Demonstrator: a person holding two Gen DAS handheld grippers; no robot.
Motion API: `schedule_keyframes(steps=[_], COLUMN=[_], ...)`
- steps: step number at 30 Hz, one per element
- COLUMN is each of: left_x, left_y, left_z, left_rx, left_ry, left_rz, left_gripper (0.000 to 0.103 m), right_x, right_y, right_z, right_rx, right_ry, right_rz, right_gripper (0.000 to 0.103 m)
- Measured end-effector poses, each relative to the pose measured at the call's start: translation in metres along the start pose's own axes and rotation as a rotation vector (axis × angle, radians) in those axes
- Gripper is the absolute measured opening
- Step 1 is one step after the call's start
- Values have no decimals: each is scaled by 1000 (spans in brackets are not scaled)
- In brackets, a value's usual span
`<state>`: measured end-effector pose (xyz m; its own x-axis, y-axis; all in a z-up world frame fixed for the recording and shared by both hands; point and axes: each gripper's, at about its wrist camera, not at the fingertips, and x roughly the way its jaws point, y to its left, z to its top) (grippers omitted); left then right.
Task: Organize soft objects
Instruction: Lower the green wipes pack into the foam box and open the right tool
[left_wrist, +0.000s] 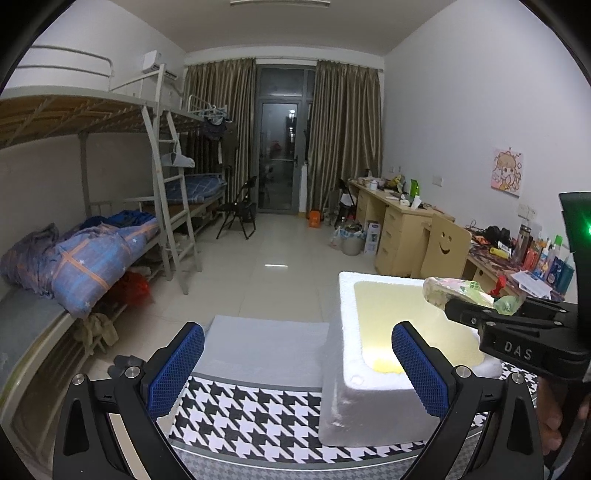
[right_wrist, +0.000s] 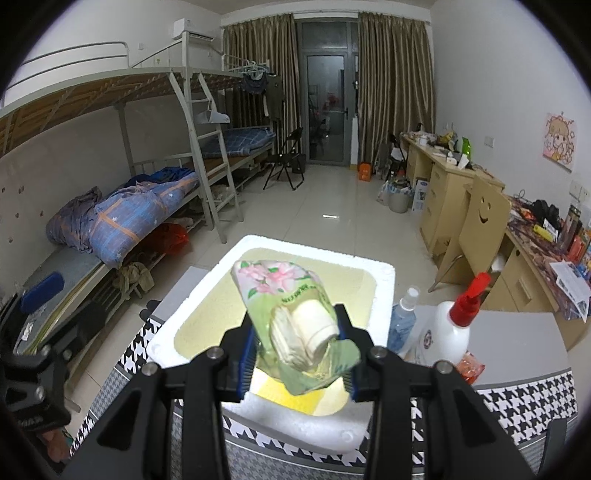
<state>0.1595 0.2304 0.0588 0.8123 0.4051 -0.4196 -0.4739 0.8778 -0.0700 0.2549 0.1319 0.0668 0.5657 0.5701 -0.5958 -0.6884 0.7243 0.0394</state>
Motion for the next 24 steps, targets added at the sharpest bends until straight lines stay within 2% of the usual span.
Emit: schedule_keyframes(steps=[1,7,11,19,21,24], left_x=[0,-6,-10,-11,-13,-15], left_y=[2,1,2,1,-2,-5], left_z=[-1,-7,-8,-5,-5,-6], left_rx=[-9,7,3,15,15,17], left_ry=[0,1,-1,-7,-9,-10], left_rz=[-1,-26,-34,-24,-24,-26], left_gripper=[102,102,102,102,102,102], right_x=[2,14,13,-3,-10,-22], right_y=[0,-2,-4,2,4,6], right_z=[1,2,0,-5,-7,-10], right_rx=[-1,23,20,0,-12,-23], right_ry=[7,28,22,-3,-14,-40], right_rz=[3,-14,-8,8,11,11], right_gripper=[43,61,79,80,89,91])
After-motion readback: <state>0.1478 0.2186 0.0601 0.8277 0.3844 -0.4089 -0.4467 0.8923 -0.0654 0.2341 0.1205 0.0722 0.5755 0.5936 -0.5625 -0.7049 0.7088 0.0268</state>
